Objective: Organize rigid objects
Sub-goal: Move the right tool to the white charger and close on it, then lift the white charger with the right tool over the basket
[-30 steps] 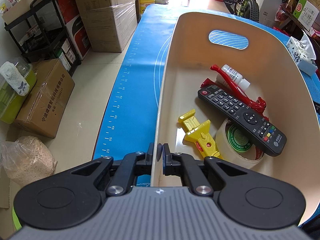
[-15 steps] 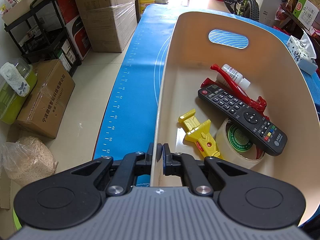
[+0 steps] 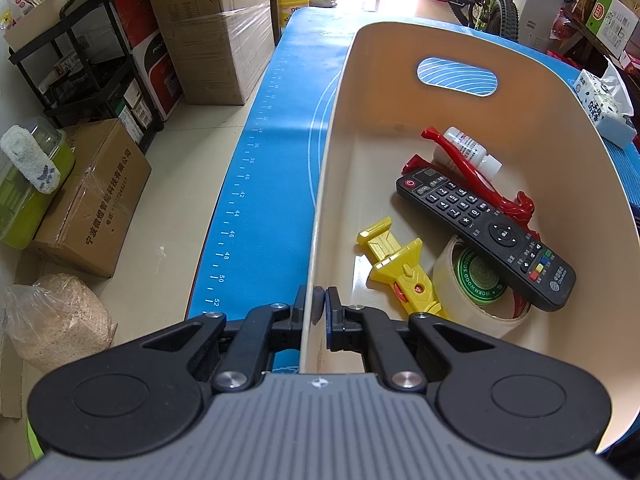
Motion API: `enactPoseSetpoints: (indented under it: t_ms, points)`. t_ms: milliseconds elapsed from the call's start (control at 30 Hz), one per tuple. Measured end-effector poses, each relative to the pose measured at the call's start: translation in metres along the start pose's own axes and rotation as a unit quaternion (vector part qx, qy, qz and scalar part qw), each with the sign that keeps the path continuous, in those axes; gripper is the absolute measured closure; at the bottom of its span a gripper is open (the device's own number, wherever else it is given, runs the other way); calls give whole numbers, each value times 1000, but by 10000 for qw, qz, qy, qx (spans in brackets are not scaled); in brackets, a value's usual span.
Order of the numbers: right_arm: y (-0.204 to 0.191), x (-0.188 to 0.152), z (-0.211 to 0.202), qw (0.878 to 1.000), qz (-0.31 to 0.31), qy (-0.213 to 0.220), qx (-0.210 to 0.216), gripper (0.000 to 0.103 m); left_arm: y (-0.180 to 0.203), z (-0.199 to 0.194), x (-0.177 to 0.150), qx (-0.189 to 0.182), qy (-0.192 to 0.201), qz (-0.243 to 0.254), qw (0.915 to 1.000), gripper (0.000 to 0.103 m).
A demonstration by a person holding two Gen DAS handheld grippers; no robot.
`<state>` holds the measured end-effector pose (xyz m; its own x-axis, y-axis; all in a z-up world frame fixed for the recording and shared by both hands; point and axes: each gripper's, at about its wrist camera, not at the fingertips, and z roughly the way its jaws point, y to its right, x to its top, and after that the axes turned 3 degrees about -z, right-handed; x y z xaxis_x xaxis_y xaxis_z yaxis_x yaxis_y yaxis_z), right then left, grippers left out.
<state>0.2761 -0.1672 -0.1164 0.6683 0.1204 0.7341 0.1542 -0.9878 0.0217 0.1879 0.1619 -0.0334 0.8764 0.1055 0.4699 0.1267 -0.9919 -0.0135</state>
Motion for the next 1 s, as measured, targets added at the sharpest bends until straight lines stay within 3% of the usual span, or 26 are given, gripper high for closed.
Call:
enactPoseSetpoints:
  t_ms: [267, 533, 767, 1000]
  points:
    - [-9, 6, -10, 9997, -143, 100, -157, 42, 0, 0, 0, -3, 2, 7, 10000, 96]
    - [-23, 25, -44, 9982, -185, 539, -208, 42, 0, 0, 0, -1, -1, -2, 10000, 96]
    - [-36, 43, -79, 9955, -125, 943, 26, 42, 0, 0, 0, 5, -1, 1, 10000, 96]
    - [-65, 59, -111, 9896, -286, 1301, 537, 42, 0, 0, 0, 12, 0, 7, 10000, 96]
